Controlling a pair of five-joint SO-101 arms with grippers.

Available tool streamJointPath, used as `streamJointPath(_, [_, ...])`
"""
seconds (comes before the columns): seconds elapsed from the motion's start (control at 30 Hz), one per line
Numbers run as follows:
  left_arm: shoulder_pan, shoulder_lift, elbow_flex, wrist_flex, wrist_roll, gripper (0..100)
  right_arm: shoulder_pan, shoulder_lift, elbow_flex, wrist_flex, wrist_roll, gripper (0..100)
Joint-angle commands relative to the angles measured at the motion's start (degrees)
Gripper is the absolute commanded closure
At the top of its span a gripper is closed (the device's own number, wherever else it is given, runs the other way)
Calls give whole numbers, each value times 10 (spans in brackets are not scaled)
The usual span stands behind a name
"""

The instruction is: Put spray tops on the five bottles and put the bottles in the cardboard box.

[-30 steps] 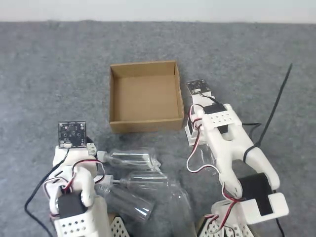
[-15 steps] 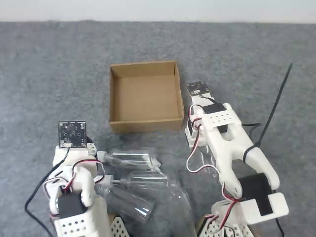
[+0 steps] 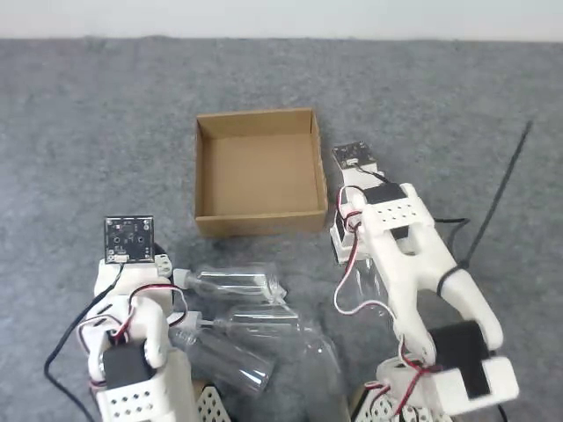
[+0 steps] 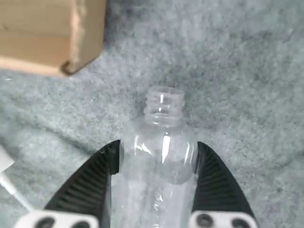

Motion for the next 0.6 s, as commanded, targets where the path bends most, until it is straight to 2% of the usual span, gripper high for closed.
streamJointPath(0.0, [1,-15,-7,-18,-6,976,2,-70,-8,23,7,916])
streamJointPath(0.57, [0,-15,-7,-18,-6,976,-29,-189,17,21,7,916])
